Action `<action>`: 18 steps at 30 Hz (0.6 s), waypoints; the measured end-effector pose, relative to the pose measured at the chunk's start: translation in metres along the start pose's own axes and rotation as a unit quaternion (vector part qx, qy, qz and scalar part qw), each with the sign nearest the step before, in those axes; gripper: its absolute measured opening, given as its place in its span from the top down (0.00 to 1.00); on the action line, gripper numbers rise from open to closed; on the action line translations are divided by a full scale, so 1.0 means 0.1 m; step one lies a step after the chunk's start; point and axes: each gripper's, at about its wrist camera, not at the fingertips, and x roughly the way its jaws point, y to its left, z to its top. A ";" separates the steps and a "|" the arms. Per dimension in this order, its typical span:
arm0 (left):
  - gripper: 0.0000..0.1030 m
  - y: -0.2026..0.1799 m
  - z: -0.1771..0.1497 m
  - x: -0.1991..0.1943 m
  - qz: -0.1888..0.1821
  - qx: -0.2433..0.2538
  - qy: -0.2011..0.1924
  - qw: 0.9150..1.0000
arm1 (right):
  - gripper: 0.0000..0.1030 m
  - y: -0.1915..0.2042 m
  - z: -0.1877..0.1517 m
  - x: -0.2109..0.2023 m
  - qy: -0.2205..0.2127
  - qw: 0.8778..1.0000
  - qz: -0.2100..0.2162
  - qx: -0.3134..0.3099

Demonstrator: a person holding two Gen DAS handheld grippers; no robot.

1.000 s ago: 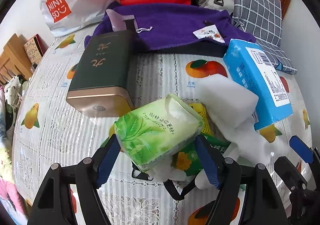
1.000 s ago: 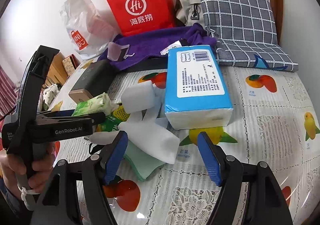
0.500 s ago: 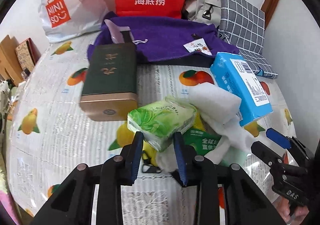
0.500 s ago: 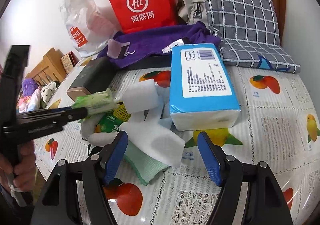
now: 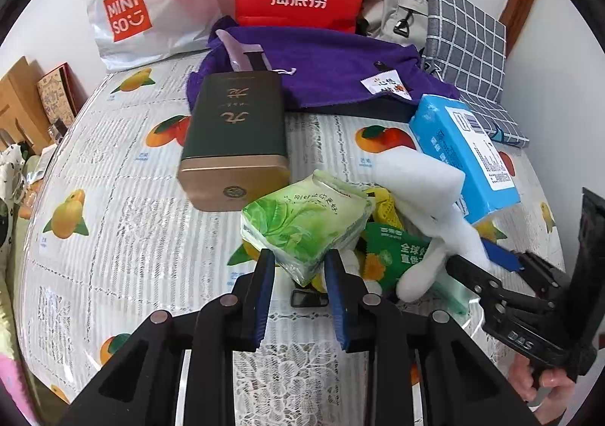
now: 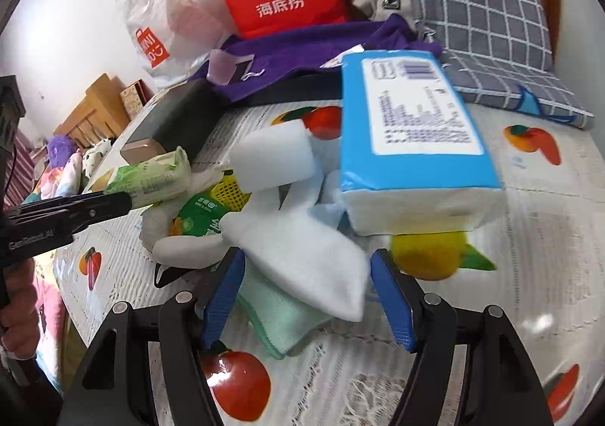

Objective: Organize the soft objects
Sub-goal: 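Grasp the green tissue packet with the left tool while the right tool grasps the white glove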

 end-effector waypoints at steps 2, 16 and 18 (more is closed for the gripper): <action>0.75 0.05 0.00 -0.01 0.003 -0.006 0.000 1.000 | 0.60 0.04 -0.01 0.03 -0.004 1.000 0.009 -0.005; 0.87 0.25 -0.10 -0.13 -0.002 -0.026 -0.013 1.000 | 0.89 0.07 0.01 -0.79 -0.086 0.996 0.015 -0.011; 0.87 0.27 -0.14 -0.16 -0.001 -0.028 -0.014 1.000 | 0.89 0.02 -0.03 -0.88 -0.087 0.996 0.014 -0.006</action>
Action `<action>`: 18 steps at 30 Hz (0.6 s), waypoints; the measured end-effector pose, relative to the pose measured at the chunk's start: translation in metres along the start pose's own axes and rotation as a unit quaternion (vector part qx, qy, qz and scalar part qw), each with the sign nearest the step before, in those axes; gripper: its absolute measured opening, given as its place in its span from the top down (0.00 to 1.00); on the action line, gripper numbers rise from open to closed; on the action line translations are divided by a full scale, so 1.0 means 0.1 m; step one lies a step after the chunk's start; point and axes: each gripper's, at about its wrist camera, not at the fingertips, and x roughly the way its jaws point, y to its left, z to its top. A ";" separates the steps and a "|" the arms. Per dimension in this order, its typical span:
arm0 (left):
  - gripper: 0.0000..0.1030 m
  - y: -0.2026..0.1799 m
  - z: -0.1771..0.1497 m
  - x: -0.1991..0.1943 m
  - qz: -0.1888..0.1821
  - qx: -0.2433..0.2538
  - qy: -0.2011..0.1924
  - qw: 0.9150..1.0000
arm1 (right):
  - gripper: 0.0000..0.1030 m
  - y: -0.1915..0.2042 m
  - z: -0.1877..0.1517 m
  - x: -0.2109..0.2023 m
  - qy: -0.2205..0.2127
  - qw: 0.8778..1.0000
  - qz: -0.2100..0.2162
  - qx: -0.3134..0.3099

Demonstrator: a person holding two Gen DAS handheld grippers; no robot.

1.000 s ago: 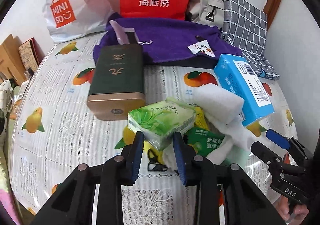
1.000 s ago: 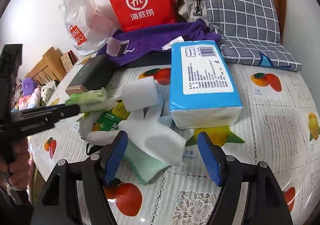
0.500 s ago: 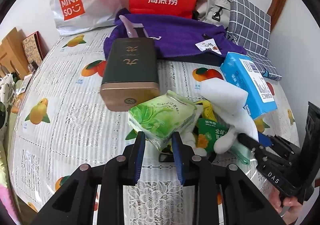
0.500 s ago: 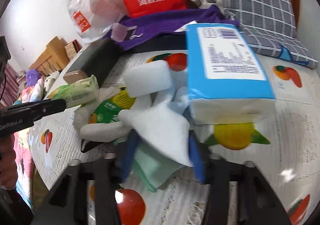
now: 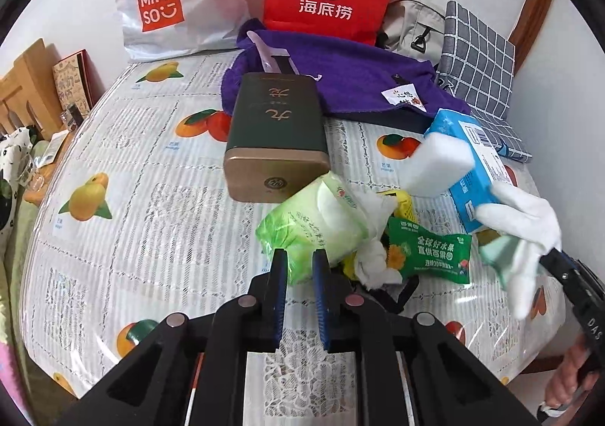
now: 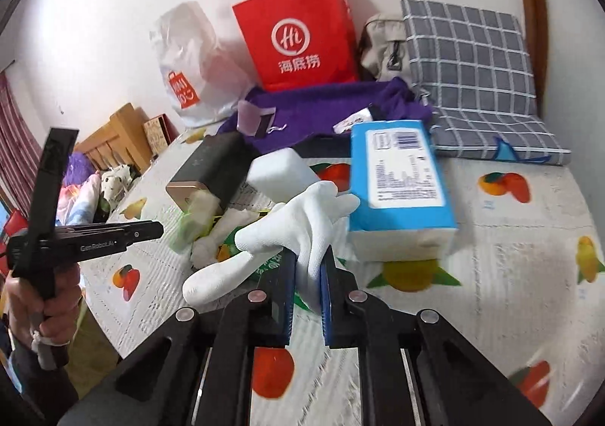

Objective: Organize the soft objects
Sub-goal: 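Grasp the green tissue packet with the left tool while the right tool grasps the white glove, then carry the tissue packet and white glove toward the purple towel with both tools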

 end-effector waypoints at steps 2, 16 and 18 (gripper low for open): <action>0.87 0.02 -0.04 -0.03 0.000 0.000 0.000 1.000 | 0.89 -0.05 -0.05 -0.08 0.000 1.000 -0.011 0.003; 0.41 -0.12 0.00 0.24 -0.001 -0.007 -0.007 1.000 | 0.89 -0.41 -0.45 0.09 0.049 0.997 -0.045 0.034; 0.37 -0.13 0.05 0.32 -0.004 -0.014 -0.005 1.000 | 0.89 -0.43 -0.46 0.13 0.054 0.997 -0.045 0.034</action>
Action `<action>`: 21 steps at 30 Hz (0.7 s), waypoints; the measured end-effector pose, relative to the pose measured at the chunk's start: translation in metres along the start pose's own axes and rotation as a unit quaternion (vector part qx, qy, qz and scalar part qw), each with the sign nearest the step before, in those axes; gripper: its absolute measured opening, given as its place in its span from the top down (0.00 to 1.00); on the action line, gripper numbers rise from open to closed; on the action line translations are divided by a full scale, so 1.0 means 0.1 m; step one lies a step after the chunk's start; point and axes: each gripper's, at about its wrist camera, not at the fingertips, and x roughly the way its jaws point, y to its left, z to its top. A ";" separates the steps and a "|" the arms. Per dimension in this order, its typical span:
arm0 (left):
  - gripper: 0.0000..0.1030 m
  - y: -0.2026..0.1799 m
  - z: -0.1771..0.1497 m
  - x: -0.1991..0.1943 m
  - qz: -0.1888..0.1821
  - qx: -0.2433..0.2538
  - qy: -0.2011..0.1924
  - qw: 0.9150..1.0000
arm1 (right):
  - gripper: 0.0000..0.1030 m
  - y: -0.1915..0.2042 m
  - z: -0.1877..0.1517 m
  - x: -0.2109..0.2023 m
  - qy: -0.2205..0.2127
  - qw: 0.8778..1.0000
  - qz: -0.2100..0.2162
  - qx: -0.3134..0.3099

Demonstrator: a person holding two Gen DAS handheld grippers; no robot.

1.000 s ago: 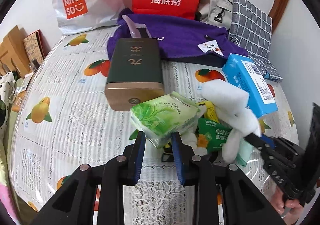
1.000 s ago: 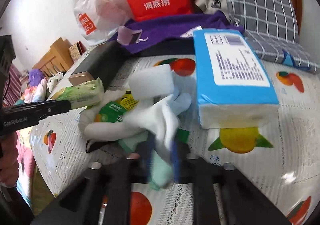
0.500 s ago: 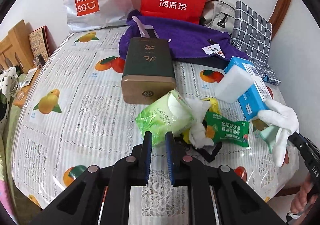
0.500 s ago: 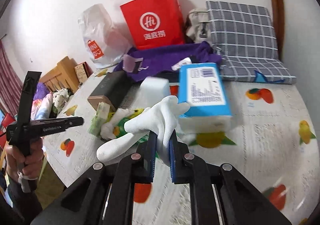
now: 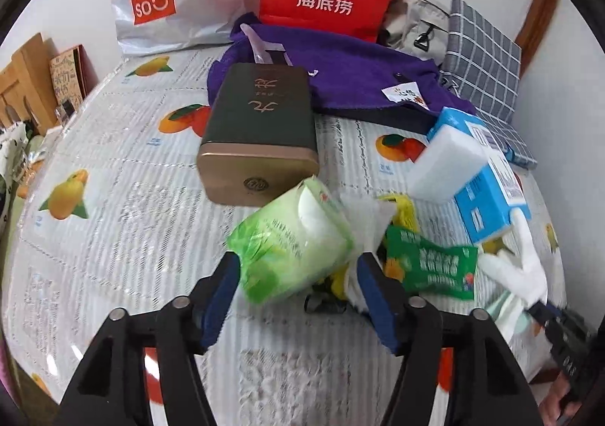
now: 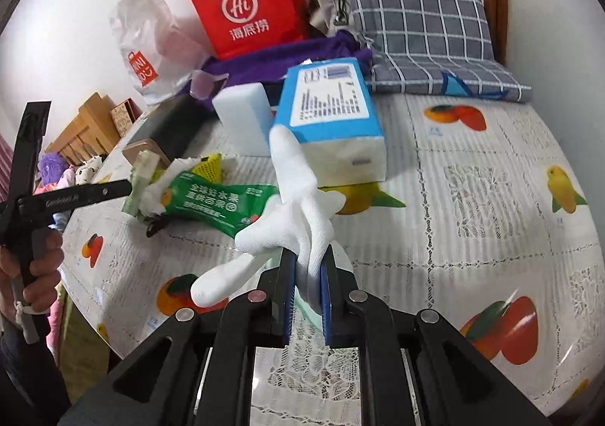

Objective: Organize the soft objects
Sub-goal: 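Carry the tissue packet and white glove toward the purple towel with both tools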

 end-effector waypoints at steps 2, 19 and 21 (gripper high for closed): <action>0.36 -0.03 0.05 0.12 0.002 0.000 0.005 1.000 | 0.88 -0.01 0.01 0.05 0.004 1.000 0.001 -0.001; 0.70 0.13 0.08 0.08 -0.045 0.003 -0.015 0.999 | 0.89 0.06 0.07 0.31 0.023 1.000 0.006 0.003; 0.72 0.17 0.06 0.04 -0.047 -0.002 -0.017 0.999 | 0.89 0.09 0.07 0.23 0.012 1.000 0.016 0.001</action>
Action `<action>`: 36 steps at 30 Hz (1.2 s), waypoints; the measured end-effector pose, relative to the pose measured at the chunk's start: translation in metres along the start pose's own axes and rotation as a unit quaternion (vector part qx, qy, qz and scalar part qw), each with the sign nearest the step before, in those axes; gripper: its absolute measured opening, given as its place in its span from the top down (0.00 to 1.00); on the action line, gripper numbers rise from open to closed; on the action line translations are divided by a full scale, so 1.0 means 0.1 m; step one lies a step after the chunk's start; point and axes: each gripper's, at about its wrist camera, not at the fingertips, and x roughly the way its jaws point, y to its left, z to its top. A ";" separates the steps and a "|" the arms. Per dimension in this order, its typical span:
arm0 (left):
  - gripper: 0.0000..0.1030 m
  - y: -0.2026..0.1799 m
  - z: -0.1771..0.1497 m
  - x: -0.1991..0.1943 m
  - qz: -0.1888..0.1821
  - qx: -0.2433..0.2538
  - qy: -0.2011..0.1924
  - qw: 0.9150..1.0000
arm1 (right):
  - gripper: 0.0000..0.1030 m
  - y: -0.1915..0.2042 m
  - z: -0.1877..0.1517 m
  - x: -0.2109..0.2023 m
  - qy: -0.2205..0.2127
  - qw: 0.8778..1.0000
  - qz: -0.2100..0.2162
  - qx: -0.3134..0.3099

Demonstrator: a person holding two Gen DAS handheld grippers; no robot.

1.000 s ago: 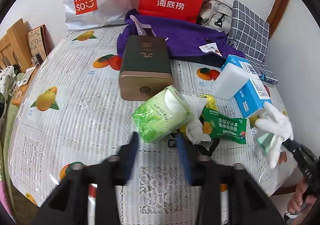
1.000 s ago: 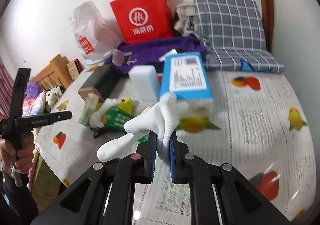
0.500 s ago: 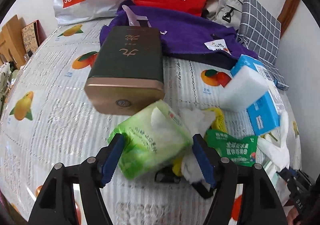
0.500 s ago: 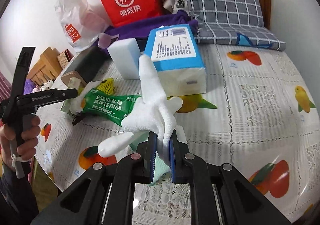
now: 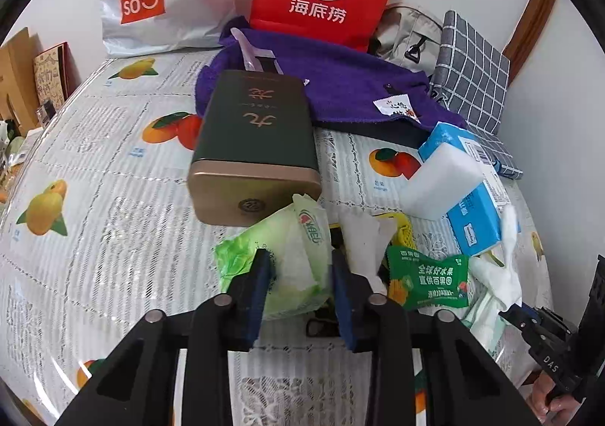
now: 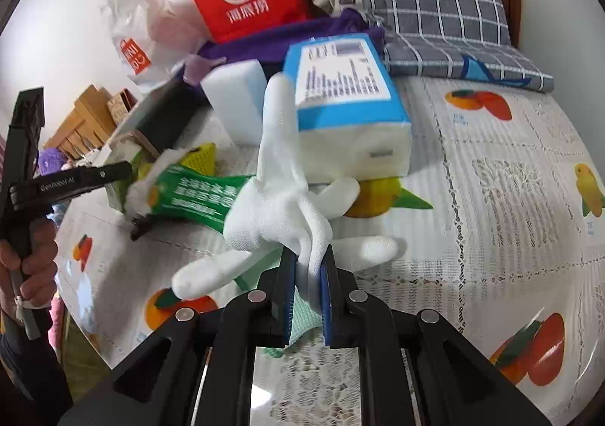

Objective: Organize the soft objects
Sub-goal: 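Carry the tissue packet and white glove toward the purple towel with both tools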

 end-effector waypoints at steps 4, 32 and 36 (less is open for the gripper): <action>0.74 0.06 -0.05 -0.12 0.001 -0.010 -0.005 1.000 | 0.89 0.05 0.00 -0.17 -0.019 1.000 0.007 -0.002; 0.74 -0.10 0.15 -0.93 0.042 -0.004 -0.060 0.997 | 0.89 0.10 0.49 -1.01 -0.109 0.993 -0.054 -0.001; 0.74 -0.15 0.23 -0.96 0.053 -0.003 -0.065 0.996 | 0.89 0.14 0.66 -1.03 -0.118 0.990 -0.075 -0.015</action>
